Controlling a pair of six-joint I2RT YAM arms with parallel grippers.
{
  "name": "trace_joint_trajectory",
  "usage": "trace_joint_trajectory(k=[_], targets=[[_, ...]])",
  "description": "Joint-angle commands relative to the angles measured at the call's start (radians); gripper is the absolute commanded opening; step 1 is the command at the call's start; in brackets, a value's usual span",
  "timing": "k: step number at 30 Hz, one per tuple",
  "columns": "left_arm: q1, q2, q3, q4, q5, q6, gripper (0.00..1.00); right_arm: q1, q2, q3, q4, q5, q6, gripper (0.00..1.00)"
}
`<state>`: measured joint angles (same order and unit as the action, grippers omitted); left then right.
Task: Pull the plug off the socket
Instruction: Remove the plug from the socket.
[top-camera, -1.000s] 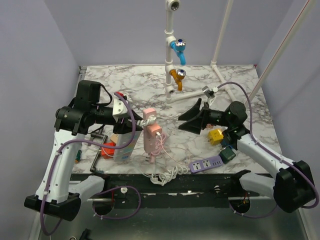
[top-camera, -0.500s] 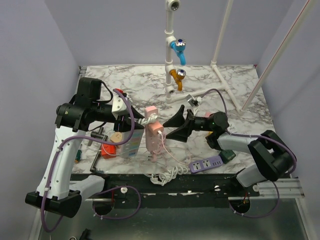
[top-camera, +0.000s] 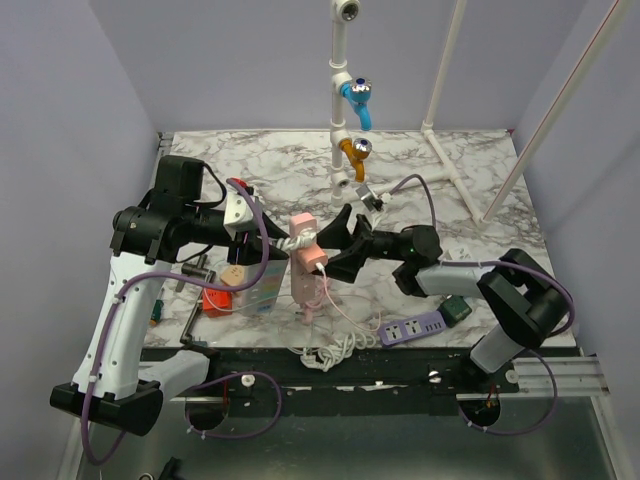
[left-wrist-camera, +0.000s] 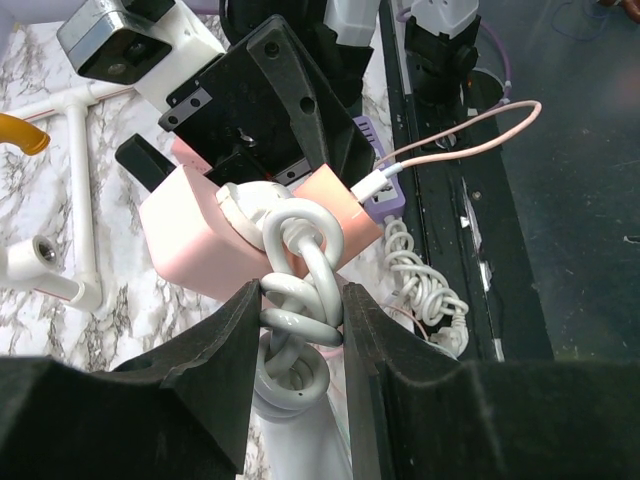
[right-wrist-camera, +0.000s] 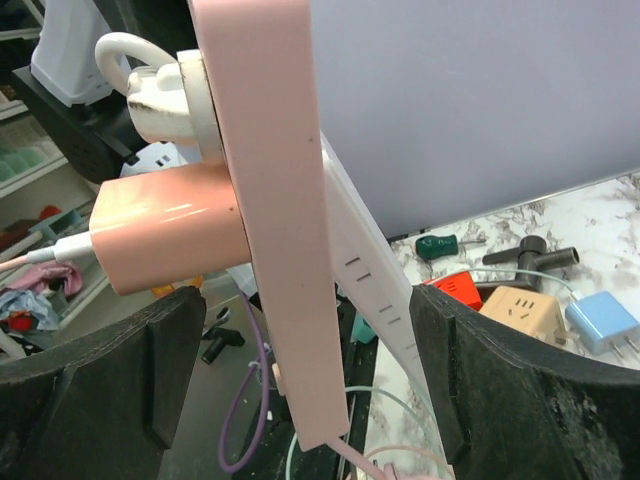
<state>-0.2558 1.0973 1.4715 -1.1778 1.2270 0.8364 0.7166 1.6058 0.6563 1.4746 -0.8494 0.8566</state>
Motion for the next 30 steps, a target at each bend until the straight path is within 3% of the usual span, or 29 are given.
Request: trace_joint_trajectory(k=[1, 11, 17, 25, 30], targets=[[-0.003, -0.024, 0.034, 0.064, 0.085, -0.022, 0.0, 0.033, 0.033, 0.038, 0.113, 0.038, -0.041, 0.9], [-0.003, -0.025, 0.034, 0.072, 0.073, -0.038, 0.0, 0.083, 0.149, 0.081, 0.278, 0.077, 0.042, 0.78], [-0.003, -0.023, 0.02, 0.072, 0.063, -0.038, 0.0, 0.088, 0.154, 0.126, 0.309, 0.075, 0.109, 0.56], [-0.003, -0.03, -0.002, 0.096, 0.05, -0.054, 0.0, 0.09, 0.092, 0.106, 0.309, 0.07, 0.122, 0.53], [-0.004, -0.037, -0.014, 0.118, 0.025, -0.07, 0.0, 0.091, 0.062, 0.097, 0.309, 0.055, 0.138, 0.33]])
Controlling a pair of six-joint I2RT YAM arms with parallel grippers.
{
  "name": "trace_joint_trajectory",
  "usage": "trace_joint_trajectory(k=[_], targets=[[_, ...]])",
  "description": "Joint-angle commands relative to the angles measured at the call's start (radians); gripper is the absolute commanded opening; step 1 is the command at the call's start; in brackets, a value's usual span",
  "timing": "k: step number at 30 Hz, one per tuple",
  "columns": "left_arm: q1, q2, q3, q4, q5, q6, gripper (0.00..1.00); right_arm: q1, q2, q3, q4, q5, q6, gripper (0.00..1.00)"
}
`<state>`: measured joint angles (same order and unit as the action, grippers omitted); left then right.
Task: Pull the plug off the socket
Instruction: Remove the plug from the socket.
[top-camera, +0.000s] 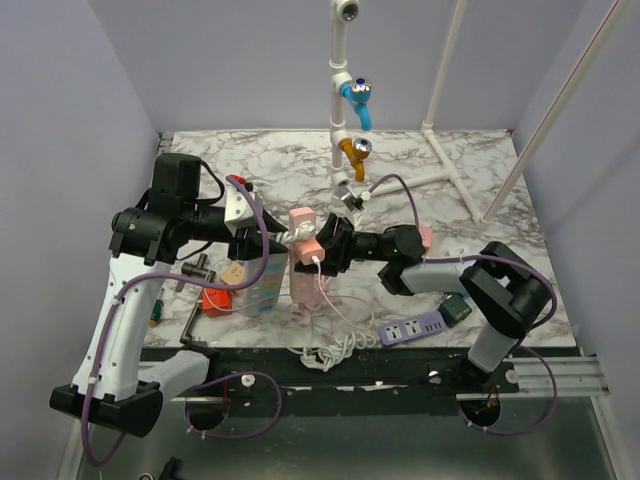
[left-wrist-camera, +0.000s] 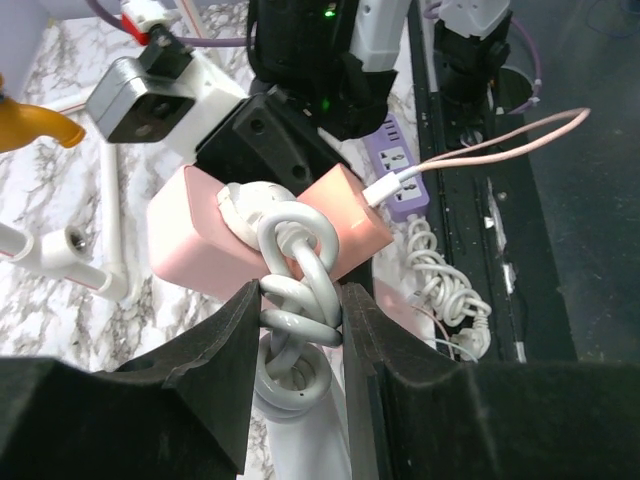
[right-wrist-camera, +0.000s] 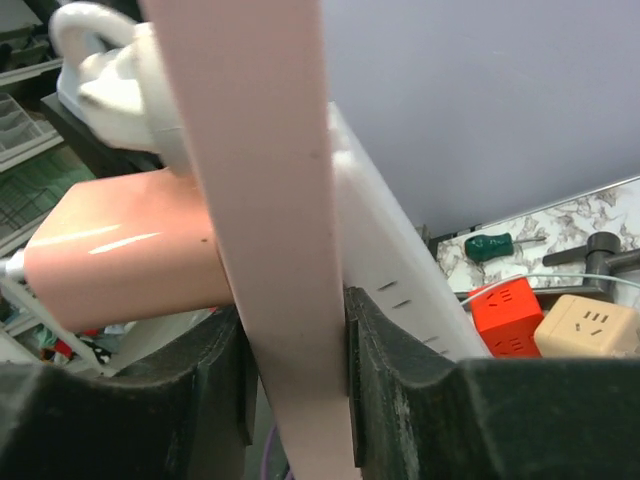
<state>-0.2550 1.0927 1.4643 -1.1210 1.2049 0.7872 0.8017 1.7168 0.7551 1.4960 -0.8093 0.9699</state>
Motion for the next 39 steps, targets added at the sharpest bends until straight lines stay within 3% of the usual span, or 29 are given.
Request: trace_joint_trajectory(k=[1, 3, 5, 8, 9, 14, 22, 30, 35, 39], targets=[[-0.004, -0.034, -0.01, 0.066, 0.039, -0.024, 0.0, 0.005, -0.058, -0.008, 0.288, 0.011, 0.024, 0.27], [-0.005, -0.031, -0.01, 0.078, 0.019, -0.043, 0.04, 0.004, -0.077, -0.027, 0.272, 0.012, 0.018, 0.15], [-0.004, -0.026, 0.0, 0.089, 0.005, -0.072, 0.21, 0.004, -0.119, -0.047, 0.178, 0.015, -0.034, 0.07], [-0.004, -0.017, 0.018, 0.083, -0.013, -0.085, 0.55, 0.01, -0.223, -0.064, -0.073, 0.015, -0.208, 0.05], [-0.004, -0.016, 0.02, 0.083, -0.017, -0.089, 0.62, 0.017, -0.263, -0.067, -0.19, 0.032, -0.281, 0.03], [-0.013, -0.004, 0.046, 0.075, -0.034, -0.082, 0.76, 0.039, -0.409, 0.011, -0.694, 0.108, -0.622, 0.01], [-0.071, 0.042, 0.12, -0.003, -0.068, -0.052, 0.7, 0.039, -0.422, 0.149, -0.989, 0.188, -0.725, 0.01], [-0.104, 0.034, 0.101, -0.002, -0.157, -0.052, 0.35, 0.041, -0.51, 0.108, -0.989, 0.278, -0.739, 0.01], [-0.105, 0.035, 0.097, 0.011, -0.191, -0.063, 0.29, 0.04, -0.541, 0.128, -1.068, 0.276, -0.776, 0.01], [-0.108, 0.043, 0.109, 0.01, -0.189, -0.06, 0.14, 0.042, -0.548, 0.153, -1.135, 0.269, -0.803, 0.01]])
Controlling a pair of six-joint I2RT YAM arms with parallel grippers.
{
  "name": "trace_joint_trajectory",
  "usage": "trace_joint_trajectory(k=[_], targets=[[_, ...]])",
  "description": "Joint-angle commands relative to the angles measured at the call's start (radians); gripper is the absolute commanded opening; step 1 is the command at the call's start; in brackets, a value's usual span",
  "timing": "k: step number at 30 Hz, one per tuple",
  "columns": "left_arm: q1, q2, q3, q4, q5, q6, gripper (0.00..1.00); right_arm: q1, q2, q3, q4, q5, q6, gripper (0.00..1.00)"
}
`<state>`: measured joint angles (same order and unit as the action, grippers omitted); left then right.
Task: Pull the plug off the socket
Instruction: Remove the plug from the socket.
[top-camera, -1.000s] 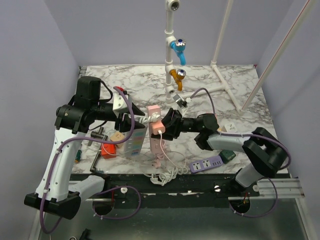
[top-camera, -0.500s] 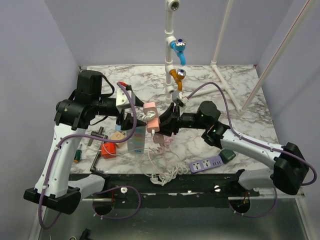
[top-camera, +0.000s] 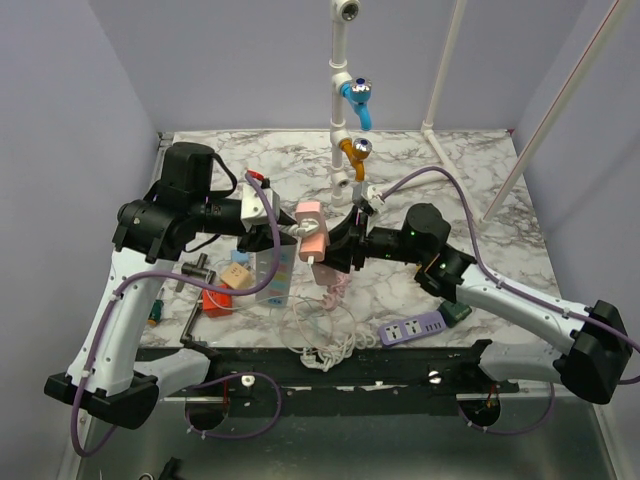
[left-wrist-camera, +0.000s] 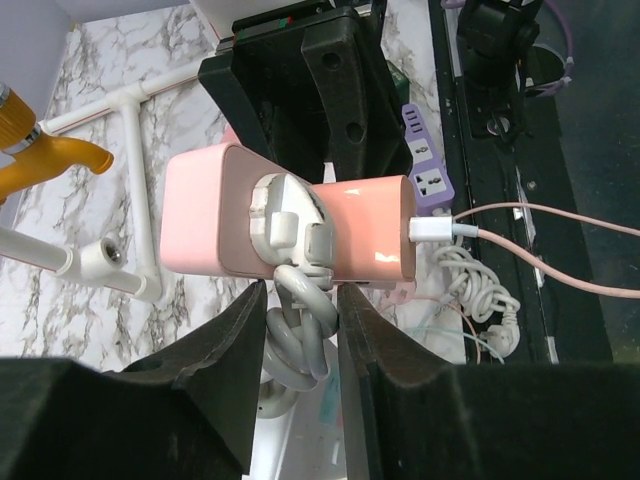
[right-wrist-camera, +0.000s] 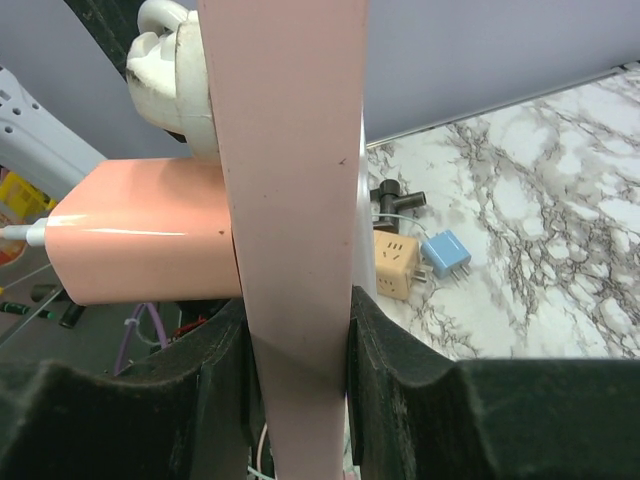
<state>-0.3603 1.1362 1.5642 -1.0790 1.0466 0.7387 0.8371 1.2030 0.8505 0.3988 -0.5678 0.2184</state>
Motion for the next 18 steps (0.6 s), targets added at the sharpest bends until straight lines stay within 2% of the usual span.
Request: trace_joint_trajectory(k=[1, 3, 10, 18], targets=[[-0.005, 0.004, 0.016, -0.035, -0.032, -0.012, 0.09, 0.009, -0.035, 0.066, -0.059, 0.032, -0.064, 0.01], [-0.012, 0.019, 0.034, -0.056, -0.032, -0.01, 0.0, 0.01, -0.042, 0.079, -0.087, 0.038, -0.081, 0.01], [-0.031, 0.053, 0.077, -0.097, -0.019, -0.001, 0.0, 0.009, -0.02, 0.111, -0.166, 0.105, -0.079, 0.01], [-0.04, 0.027, 0.066, -0.112, 0.02, 0.018, 0.0, -0.008, -0.001, 0.062, -0.16, 0.197, -0.059, 0.01]])
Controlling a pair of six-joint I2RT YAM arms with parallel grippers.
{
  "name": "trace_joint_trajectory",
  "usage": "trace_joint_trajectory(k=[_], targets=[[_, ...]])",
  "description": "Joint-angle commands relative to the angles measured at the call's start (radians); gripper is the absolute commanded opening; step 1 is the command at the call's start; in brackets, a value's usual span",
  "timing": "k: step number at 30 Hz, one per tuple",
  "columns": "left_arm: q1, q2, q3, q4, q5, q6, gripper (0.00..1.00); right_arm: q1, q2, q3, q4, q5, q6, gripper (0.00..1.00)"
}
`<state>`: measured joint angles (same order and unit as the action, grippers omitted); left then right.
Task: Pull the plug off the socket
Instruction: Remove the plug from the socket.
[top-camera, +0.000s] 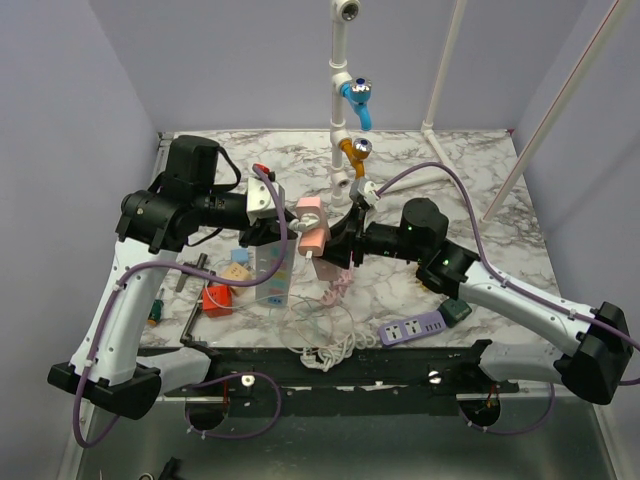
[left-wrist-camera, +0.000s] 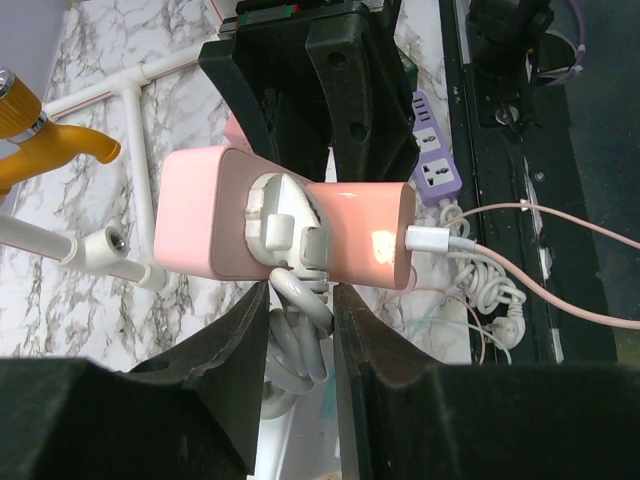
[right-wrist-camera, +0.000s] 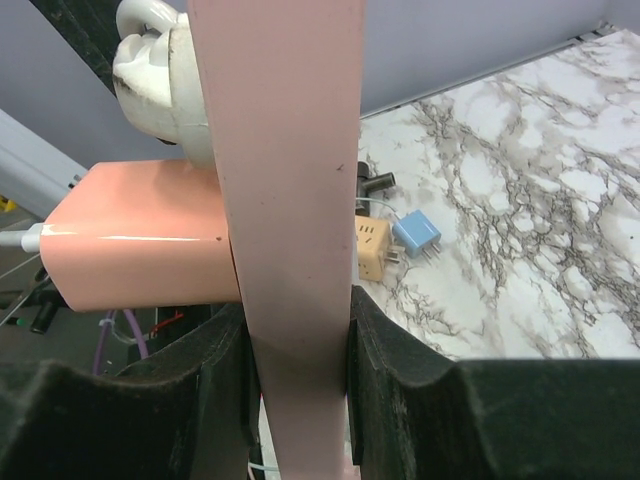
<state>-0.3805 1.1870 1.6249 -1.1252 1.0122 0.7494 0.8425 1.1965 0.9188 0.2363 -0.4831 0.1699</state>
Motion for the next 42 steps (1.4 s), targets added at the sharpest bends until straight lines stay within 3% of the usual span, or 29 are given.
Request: trace_joint_trajectory(k=[1, 10, 18, 26, 27, 29, 31, 33, 36, 42], targets=[[-0.02, -0.028, 0.002, -0.072, 0.063, 0.019, 0.0, -0.021, 0.006, -0.01, 0.007, 0.115, -0.007, 0.01], [-0.02, -0.057, 0.003, -0.159, 0.159, 0.109, 0.0, -0.178, 0.027, -0.051, 0.078, -0.017, 0.112, 0.01], [-0.024, -0.078, -0.009, -0.185, 0.18, 0.146, 0.0, -0.189, 0.043, -0.067, 0.108, -0.013, 0.12, 0.01], [-0.024, -0.096, -0.066, -0.127, 0.11, 0.135, 0.0, -0.177, 0.006, -0.069, 0.113, -0.073, 0.079, 0.01], [-0.024, -0.098, -0.071, -0.093, 0.085, 0.104, 0.06, -0.163, -0.002, -0.067, 0.099, -0.061, 0.051, 0.01], [-0.024, -0.098, -0.08, 0.002, 0.028, 0.029, 0.43, -0.138, -0.008, -0.053, 0.061, -0.029, 0.006, 0.01], [-0.024, -0.092, -0.07, 0.051, -0.024, -0.013, 0.64, -0.124, -0.005, -0.033, 0.024, -0.01, -0.011, 0.01], [-0.026, -0.096, -0.077, 0.12, -0.079, -0.036, 0.92, -0.117, -0.008, -0.026, 0.017, -0.003, -0.006, 0.01], [-0.051, -0.147, -0.142, 0.231, -0.154, 0.006, 0.98, -0.113, -0.009, -0.024, 0.03, -0.016, 0.02, 0.01], [-0.173, -0.28, -0.392, 0.466, -0.387, 0.148, 0.97, -0.1, -0.004, -0.013, 0.052, -0.021, 0.049, 0.01]])
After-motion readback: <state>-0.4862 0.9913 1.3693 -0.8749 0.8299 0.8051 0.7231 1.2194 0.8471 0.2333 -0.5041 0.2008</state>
